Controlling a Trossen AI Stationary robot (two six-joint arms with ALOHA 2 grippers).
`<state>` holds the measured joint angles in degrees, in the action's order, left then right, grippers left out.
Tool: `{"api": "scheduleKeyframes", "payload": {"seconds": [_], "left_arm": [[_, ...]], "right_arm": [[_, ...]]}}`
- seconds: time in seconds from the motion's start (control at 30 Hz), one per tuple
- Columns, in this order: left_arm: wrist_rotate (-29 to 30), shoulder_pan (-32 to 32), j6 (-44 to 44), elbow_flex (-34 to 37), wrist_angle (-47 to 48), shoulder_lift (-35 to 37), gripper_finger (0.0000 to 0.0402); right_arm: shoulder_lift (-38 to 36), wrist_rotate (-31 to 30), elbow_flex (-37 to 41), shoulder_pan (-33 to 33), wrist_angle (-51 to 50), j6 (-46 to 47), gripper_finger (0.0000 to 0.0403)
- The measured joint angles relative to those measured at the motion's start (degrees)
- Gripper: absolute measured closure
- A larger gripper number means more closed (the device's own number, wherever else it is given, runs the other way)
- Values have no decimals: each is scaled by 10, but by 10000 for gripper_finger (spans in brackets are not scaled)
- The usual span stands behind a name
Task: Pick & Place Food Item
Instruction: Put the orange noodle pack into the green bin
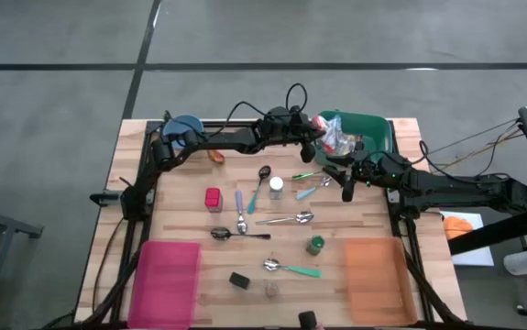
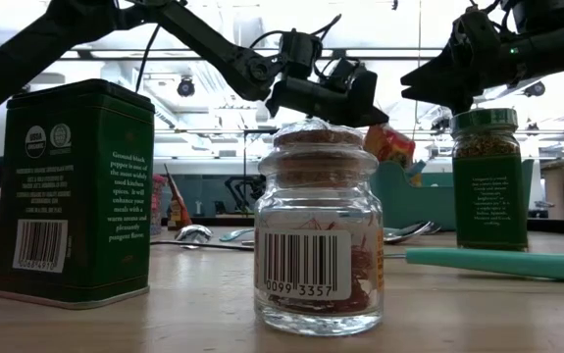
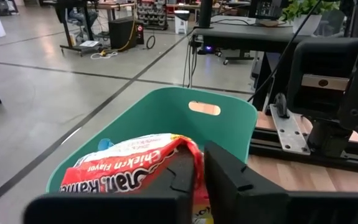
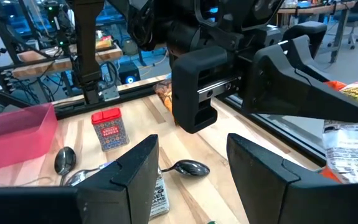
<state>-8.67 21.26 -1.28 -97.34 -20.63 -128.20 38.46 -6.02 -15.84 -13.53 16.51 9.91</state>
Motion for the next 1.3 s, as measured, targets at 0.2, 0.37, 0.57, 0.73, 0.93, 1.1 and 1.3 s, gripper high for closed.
{"api": "scheduleKeyframes", "payload": {"seconds": [0.2, 0.37, 0.57, 0.73, 0.93, 1.1, 1.3], "left_arm": [[-1, 2, 0, -1, 1, 0, 302], [-1, 3, 0, -1, 1, 0, 287], [-1, 3, 0, -1, 1, 0, 286], [-4, 3, -2, -19, 7, 0, 286], [-20, 3, -10, -41, 42, 1, 286], [-21, 4, -1, -39, 59, 1, 286], [-21, 4, 12, -37, 82, -2, 279]], "right_arm": [[0, 0, 0, 0, 0, 0, 216], [0, 0, 0, 0, 0, 0, 216], [0, 0, 0, 0, 0, 1, 216], [0, 0, 0, 0, 0, 1, 216], [0, 0, 0, 0, 0, 1, 216], [0, 0, 0, 0, 0, 1, 216], [0, 0, 0, 0, 0, 0, 216]]}}
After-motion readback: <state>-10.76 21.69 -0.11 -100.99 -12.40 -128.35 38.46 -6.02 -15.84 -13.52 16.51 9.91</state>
